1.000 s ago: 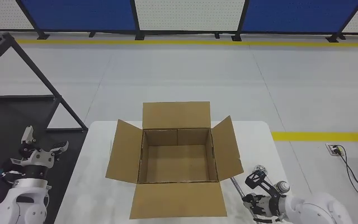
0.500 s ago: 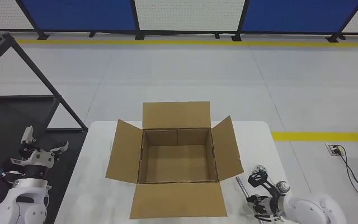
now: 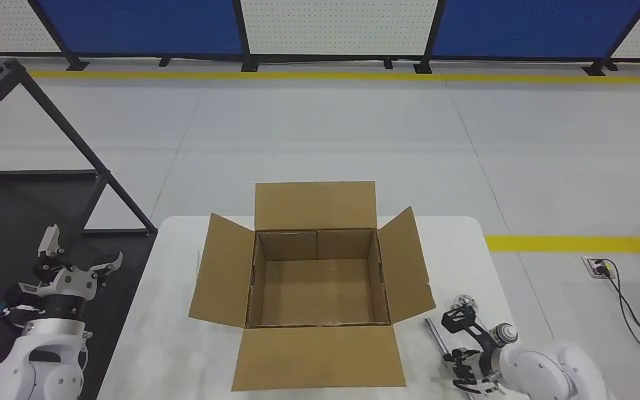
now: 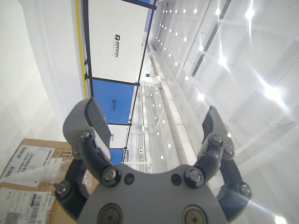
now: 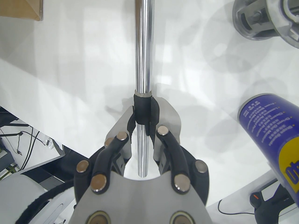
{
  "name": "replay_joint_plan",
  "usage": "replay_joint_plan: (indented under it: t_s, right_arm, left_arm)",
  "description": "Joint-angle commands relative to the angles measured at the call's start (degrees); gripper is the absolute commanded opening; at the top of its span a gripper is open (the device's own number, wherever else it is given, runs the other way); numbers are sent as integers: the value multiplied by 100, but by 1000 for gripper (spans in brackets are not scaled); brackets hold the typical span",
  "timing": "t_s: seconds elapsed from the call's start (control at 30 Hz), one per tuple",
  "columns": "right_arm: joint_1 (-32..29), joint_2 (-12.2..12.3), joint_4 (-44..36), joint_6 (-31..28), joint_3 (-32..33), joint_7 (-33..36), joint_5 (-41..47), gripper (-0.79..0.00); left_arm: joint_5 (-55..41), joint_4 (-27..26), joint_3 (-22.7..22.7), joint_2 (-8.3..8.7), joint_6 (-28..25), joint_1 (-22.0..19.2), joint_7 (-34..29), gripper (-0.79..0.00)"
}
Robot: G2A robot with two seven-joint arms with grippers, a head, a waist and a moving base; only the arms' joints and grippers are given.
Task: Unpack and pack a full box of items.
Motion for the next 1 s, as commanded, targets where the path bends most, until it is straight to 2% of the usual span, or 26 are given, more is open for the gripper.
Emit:
replay_joint_plan:
  t_s: [0.0,0.23,0.33,0.4,0.43,0.5,0.57,0.8,0.97]
  right_arm:
    - [22,9,41,15,-31,-10,9,-576]
    - [69,52,77,62,-93,-33,48,-554]
    - [-19,76,-131,83,-48,-100,79,-520]
    - [-130,97,-375,88,12,-116,111,-416]
    - [-195,109,-523,95,53,-126,117,-212]
    - [-331,132,-834,115,126,-143,101,-160]
    - [-463,154,-1170,123,203,-167,86,0]
    - [-934,218,-2559,30,455,-390,139,0]
    - [-1142,242,-3382,-1,595,-832,168,0]
  left_arm:
    - [0,0,0,0,0,0,0,0]
    - [0,0,0,0,0,0,0,0]
    - [0,0,0,0,0,0,0,0]
    - [0,0,0,0,0,0,0,0]
    - [0,0,0,0,0,0,0,0]
    - [0,0,0,0,0,0,0,0]
    - [0,0,0,0,0,0,0,0]
    - [0,0,0,0,0,0,0,0]
    - [0,0,0,0,0,0,0,0]
